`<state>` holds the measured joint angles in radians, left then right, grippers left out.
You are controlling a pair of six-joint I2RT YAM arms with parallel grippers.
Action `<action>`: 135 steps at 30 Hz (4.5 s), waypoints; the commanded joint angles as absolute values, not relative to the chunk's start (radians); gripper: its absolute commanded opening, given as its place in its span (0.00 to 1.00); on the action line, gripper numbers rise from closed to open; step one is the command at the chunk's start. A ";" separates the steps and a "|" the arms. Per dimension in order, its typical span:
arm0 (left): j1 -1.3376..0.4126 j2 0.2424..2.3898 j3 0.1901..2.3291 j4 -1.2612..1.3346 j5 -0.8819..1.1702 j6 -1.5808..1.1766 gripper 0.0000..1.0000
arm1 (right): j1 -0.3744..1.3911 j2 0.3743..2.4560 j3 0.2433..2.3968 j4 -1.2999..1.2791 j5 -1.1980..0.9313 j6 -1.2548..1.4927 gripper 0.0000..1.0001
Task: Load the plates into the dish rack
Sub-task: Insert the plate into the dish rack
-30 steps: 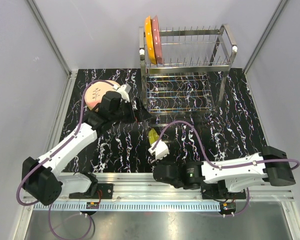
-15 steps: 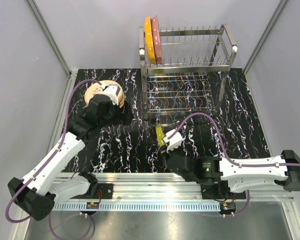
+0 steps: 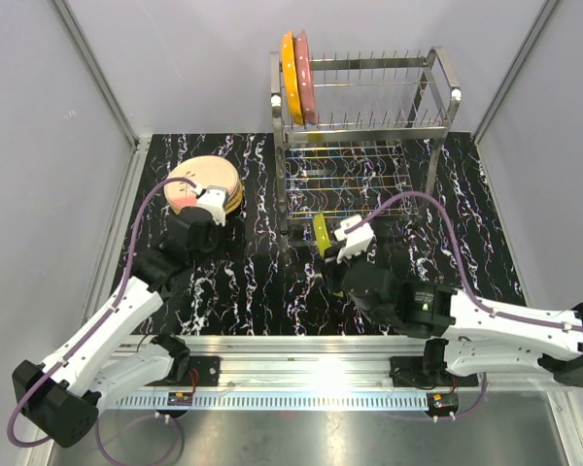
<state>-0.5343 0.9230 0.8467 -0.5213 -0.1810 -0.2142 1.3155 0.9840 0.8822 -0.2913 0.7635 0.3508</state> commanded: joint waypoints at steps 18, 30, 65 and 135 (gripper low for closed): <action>-0.529 0.897 0.819 -0.437 -0.296 -0.161 0.99 | 1.115 1.141 1.670 -0.282 0.646 -0.123 0.00; -0.529 0.885 0.808 -0.420 -0.318 -0.152 0.97 | 0.878 1.388 2.135 -0.406 0.399 -0.114 0.00; -0.529 0.917 0.801 -0.423 -0.341 -0.160 0.99 | 0.460 1.847 2.557 -0.201 0.003 0.146 0.00; -0.529 0.908 0.802 -0.422 -0.282 -0.170 0.99 | 0.540 1.876 2.246 0.117 0.270 0.321 0.00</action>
